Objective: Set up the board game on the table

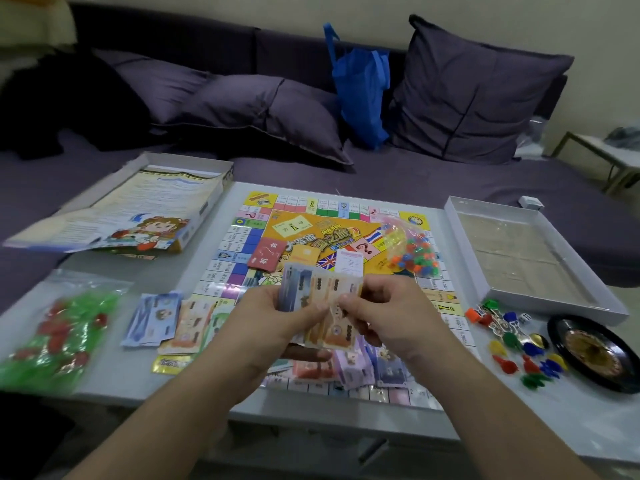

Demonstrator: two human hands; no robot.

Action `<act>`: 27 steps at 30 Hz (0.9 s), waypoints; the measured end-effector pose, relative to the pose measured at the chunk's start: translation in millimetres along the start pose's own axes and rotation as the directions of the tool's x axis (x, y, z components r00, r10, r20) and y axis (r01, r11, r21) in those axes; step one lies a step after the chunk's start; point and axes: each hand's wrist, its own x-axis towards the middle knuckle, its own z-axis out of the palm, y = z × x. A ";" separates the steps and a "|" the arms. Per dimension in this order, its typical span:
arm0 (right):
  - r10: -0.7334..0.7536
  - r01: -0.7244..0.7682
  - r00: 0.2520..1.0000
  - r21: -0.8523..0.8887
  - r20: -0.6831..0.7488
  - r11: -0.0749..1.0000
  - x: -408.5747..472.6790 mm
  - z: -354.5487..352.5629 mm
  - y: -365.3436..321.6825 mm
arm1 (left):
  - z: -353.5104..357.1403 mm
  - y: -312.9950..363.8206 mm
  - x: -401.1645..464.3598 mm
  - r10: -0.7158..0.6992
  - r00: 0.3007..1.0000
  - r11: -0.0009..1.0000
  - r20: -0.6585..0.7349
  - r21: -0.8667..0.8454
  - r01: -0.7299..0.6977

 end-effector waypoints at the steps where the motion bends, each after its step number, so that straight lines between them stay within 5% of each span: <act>1: -0.006 0.006 1.000 -0.010 -0.004 1.000 2.8 3.9 -0.4 | -4.0 1.3 -0.7 -0.017 1.000 1.000 -0.008 -0.026 0.017; 8: -0.016 0.018 0.999 -0.029 0.043 0.999 16.6 53.8 -14.4 | -53.7 1.2 -1.4 -0.027 0.996 1.000 -0.091 -0.009 0.026; 16: 0.004 -0.004 1.000 0.038 0.016 0.999 34.0 117.8 -35.2 | -138.1 19.6 -7.1 0.024 0.920 0.999 -0.390 0.052 -0.004; 27: -0.037 0.081 0.993 -0.418 0.112 0.905 63.8 198.8 -35.4 | -185.5 7.1 0.1 0.155 0.796 0.913 -0.585 0.393 0.111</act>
